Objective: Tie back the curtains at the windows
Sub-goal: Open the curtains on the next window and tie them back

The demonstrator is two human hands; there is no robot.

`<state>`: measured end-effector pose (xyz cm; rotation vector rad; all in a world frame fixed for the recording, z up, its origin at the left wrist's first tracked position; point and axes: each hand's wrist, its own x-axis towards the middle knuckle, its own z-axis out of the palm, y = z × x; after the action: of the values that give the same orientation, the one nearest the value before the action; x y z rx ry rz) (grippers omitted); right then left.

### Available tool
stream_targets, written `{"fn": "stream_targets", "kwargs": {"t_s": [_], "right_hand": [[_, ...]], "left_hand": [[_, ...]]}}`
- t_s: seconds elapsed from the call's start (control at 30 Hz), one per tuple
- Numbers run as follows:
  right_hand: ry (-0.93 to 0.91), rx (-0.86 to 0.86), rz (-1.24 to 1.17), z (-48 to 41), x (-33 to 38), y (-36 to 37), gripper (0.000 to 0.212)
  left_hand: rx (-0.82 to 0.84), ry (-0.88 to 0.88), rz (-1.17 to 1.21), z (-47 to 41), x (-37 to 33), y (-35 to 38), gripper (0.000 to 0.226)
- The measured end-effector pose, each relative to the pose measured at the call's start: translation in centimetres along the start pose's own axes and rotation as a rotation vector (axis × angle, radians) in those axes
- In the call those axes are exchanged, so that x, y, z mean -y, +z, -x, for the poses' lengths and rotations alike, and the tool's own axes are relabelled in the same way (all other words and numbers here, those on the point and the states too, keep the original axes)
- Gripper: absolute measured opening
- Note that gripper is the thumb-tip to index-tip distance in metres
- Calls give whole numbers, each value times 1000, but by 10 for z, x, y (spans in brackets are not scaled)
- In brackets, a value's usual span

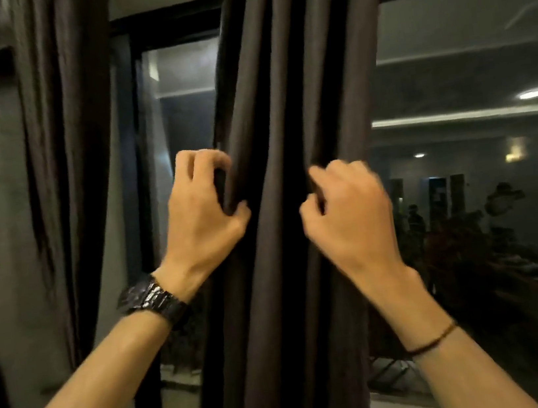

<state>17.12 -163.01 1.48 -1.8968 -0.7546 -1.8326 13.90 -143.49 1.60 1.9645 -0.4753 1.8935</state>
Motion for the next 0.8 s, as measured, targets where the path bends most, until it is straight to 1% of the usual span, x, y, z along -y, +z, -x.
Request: {"fn": "stream_targets", "kwargs": {"t_s": [0.1,0.2,0.3,0.37,0.43,0.6,0.7,0.77,0.8], "right_hand": [[102,-74,-24,11,-21,-4,32],[204,-85,-47,26,-25,-5,43],[359,-86,-48,47,-27,-3,68],[439,-80,-166,65,-32,-3,88],[509,-42,-297,85,-38,-7,98],[567,157,-384,143,-34,-14,95],[588,199,-391,181,-18,-11,78],[589,249,-429,204,-8,-6,63],[586,294,-471,215,-3,-3,61]], "left_hand": [[-13,-113,177,12,-5,9,83],[41,-263,285,24,-13,18,97],[140,-339,378,44,-21,26,94],[214,-354,429,62,-25,30,83],[278,-362,426,79,-25,32,69],[384,-419,359,130,-18,28,46],[466,-449,366,157,-13,25,41],[561,-504,469,172,-11,23,42],[606,-534,518,178,-10,23,41]]}}
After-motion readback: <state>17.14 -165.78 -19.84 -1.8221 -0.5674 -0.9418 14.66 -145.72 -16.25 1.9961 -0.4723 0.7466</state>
